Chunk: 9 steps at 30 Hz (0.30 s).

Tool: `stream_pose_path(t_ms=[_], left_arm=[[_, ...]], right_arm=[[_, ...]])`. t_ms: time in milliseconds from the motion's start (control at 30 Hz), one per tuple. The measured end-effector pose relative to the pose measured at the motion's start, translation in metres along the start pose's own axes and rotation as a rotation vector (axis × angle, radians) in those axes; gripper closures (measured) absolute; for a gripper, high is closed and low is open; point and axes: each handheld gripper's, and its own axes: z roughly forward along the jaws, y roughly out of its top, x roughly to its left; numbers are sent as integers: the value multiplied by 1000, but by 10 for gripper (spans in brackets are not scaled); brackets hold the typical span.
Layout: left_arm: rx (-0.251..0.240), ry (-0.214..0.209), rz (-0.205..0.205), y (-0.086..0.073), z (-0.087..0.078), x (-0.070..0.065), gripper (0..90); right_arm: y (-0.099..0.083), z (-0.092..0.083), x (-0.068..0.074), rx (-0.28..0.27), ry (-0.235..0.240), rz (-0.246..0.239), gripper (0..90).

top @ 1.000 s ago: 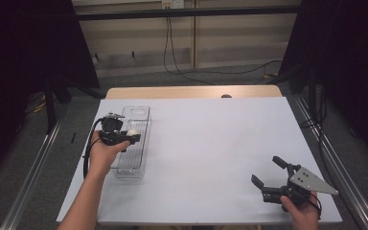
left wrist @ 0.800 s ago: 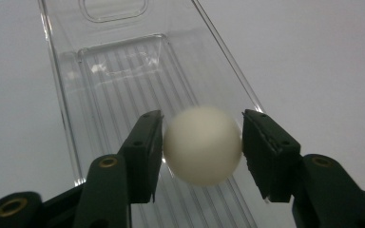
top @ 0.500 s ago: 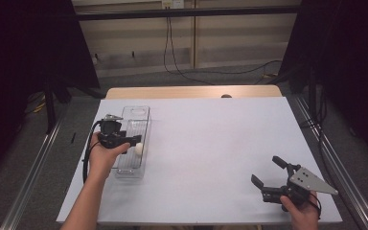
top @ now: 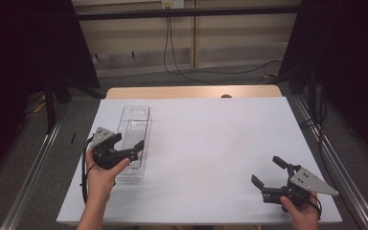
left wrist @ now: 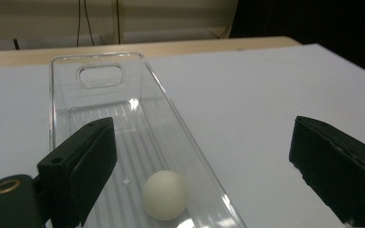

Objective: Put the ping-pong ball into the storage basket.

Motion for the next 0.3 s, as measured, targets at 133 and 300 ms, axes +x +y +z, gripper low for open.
stream_pose_path(t_ms=[133, 300], left_arm=[[-81, -7, 24, -20, -14, -6, 42], [-119, 17, -11, -33, -22, -1, 34]], right_arm=[[0, -1, 0, -1, -1, 4, 17], [0, 1, 2, 8, 2, 0, 16]])
